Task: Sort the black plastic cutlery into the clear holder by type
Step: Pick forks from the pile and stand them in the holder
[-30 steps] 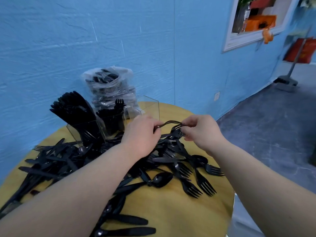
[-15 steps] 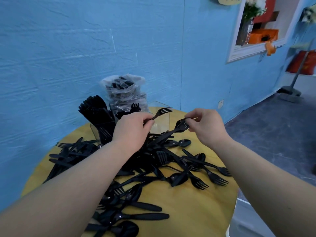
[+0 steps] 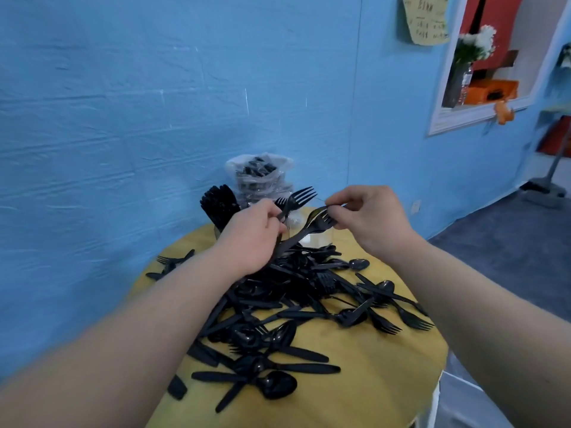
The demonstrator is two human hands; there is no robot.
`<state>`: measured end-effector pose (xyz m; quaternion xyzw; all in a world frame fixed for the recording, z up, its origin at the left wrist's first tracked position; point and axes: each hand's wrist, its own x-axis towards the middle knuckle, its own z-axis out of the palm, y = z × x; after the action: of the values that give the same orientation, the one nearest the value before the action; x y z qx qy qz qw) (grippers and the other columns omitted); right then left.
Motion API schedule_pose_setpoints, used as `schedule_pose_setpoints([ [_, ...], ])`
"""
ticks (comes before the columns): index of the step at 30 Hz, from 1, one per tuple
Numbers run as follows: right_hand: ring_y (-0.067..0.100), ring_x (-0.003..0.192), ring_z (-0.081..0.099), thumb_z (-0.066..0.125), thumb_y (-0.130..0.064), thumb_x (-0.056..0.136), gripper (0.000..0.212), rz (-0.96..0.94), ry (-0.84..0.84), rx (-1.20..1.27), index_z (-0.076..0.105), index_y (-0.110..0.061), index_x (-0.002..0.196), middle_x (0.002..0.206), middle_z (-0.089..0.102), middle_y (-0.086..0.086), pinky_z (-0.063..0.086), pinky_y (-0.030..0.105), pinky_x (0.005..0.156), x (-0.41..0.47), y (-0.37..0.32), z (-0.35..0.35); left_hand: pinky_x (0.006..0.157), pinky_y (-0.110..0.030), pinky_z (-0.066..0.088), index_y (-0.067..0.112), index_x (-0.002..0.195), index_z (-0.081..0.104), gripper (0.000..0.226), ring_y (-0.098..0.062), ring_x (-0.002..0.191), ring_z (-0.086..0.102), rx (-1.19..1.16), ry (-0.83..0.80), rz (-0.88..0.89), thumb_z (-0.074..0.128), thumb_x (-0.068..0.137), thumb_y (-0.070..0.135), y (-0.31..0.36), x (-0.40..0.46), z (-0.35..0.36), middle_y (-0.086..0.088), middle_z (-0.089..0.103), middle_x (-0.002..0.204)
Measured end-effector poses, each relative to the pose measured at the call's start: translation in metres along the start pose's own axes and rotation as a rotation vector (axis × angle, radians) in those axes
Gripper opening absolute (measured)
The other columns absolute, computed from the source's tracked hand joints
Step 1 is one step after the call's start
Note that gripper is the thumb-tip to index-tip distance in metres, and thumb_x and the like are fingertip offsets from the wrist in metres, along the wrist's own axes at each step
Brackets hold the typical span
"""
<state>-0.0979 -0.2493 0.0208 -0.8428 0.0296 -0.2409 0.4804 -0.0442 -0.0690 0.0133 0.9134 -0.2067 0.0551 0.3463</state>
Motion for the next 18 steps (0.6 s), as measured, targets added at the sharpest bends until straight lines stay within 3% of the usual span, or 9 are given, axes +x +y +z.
schedule_pose_setpoints([
  [2, 0.028, 0.069, 0.066, 0.065, -0.01, 0.084, 0.023, -0.01, -0.016, -0.001, 0.064, -0.03, 0.071, 0.063, 0.068, 0.005, 0.053, 0.032, 0.064, -0.006, -0.006, 0.017, 0.074, -0.036, 0.05, 0.025, 0.093, 0.05, 0.019, -0.017, 0.086, 0.063, -0.018, -0.05, 0.0, 0.034, 0.101, 0.018, -0.005, -0.012, -0.003, 0.001, 0.067, 0.096],
  [4, 0.027, 0.068, 0.066, 0.065, -0.011, 0.083, 0.023, -0.02, -0.006, -0.006, 0.063, -0.031, 0.07, 0.059, 0.065, -0.002, 0.052, 0.031, 0.065, -0.01, -0.01, 0.033, 0.07, -0.038, 0.053, 0.024, 0.093, 0.046, 0.017, -0.019, 0.072, 0.063, -0.076, -0.052, -0.01, 0.033, 0.101, 0.019, -0.013, -0.024, -0.002, -0.002, 0.065, 0.084],
  [7, 0.018, 0.067, 0.064, 0.066, -0.01, 0.083, 0.016, -0.027, -0.017, 0.002, 0.065, -0.026, 0.079, 0.066, 0.063, -0.007, 0.049, 0.024, 0.064, -0.015, -0.015, 0.053, 0.053, -0.031, 0.039, 0.023, 0.101, 0.043, 0.013, -0.016, 0.055, 0.048, 0.003, 0.006, -0.006, 0.03, 0.102, 0.023, -0.027, -0.036, -0.003, 0.0, 0.054, 0.07],
  [11, 0.012, 0.065, 0.065, 0.072, -0.01, 0.081, 0.022, 0.148, -0.047, 0.312, 0.066, -0.015, 0.101, 0.08, 0.065, 0.0, 0.058, 0.025, 0.068, -0.023, -0.019, 0.066, 0.052, -0.032, 0.035, 0.019, 0.105, 0.043, 0.016, -0.016, 0.055, 0.042, 0.029, 0.062, -0.008, 0.028, 0.102, 0.023, -0.041, -0.046, -0.007, -0.001, 0.05, 0.07],
  [14, 0.013, 0.061, 0.064, 0.072, -0.011, 0.082, 0.008, 0.263, -0.095, 0.344, 0.066, -0.009, 0.087, 0.078, 0.065, 0.005, 0.058, 0.023, 0.065, -0.027, -0.022, 0.068, 0.053, -0.034, 0.037, 0.019, 0.103, 0.044, 0.016, -0.017, 0.056, 0.044, 0.035, 0.088, -0.019, 0.028, 0.102, 0.023, -0.047, -0.05, -0.007, -0.003, 0.053, 0.072],
  [18, 0.01, 0.057, 0.06, 0.069, -0.008, 0.084, 0.007, 0.221, -0.133, 0.219, 0.064, -0.008, 0.079, 0.07, 0.062, 0.006, 0.055, 0.021, 0.058, -0.03, -0.02, 0.063, 0.059, -0.038, 0.046, 0.02, 0.106, 0.044, 0.018, -0.021, 0.063, 0.055, 0.084, 0.139, -0.055, 0.027, 0.102, 0.025, -0.053, -0.051, -0.01, -0.005, 0.06, 0.076],
])
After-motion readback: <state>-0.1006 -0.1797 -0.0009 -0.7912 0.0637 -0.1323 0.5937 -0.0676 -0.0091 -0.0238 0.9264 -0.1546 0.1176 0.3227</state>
